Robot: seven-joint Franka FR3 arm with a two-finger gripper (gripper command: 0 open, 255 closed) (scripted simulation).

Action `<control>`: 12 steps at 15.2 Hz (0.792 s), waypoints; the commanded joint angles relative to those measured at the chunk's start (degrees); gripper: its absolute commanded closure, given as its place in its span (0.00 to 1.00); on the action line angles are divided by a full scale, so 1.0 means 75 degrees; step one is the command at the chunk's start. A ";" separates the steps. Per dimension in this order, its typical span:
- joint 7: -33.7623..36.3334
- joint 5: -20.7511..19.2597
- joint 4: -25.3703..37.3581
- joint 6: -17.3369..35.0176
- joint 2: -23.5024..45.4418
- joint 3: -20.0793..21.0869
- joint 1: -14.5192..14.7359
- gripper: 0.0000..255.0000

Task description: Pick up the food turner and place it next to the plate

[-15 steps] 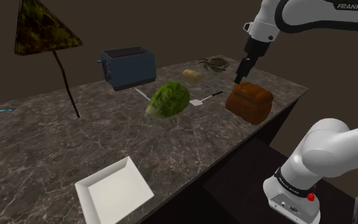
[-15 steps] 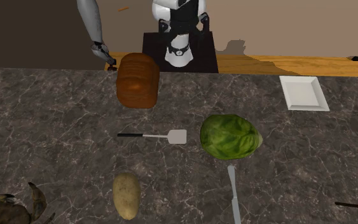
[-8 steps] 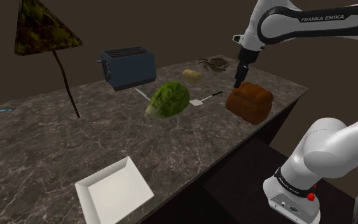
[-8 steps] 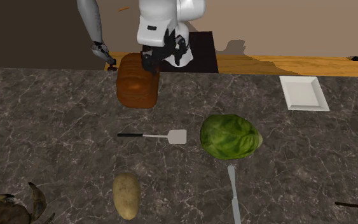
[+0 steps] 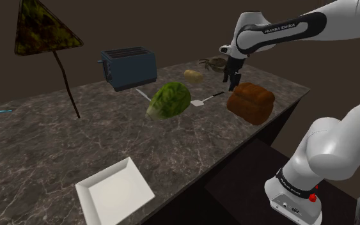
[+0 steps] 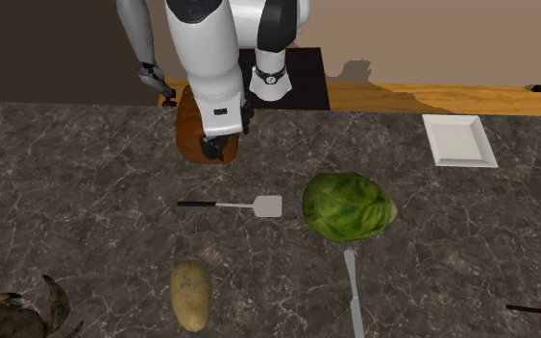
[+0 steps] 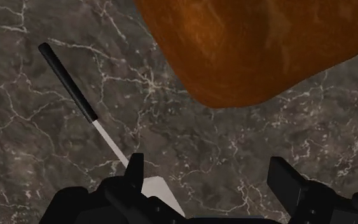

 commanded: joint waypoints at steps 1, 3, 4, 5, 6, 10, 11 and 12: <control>-0.0989 0.0090 0.0272 0.0288 0.0625 -0.0251 0.0146 0.00; -0.1920 0.0269 0.0624 0.0525 0.1292 -0.0427 0.0256 0.00; -0.2384 0.0377 0.0812 0.0632 0.1630 -0.0493 0.0298 0.00; -0.2843 0.0493 0.1007 0.0732 0.1969 -0.0537 0.0325 0.00; -0.3297 0.0615 0.1209 0.0824 0.2307 -0.0563 0.0340 0.00; -0.5005 0.1074 0.2074 0.1117 0.3622 -0.0458 0.0253 0.00; -0.5061 0.1085 0.2108 0.1126 0.3668 -0.0432 0.0231 0.00; -0.5079 0.1111 0.2063 0.1219 0.3720 -0.0424 0.0217 0.00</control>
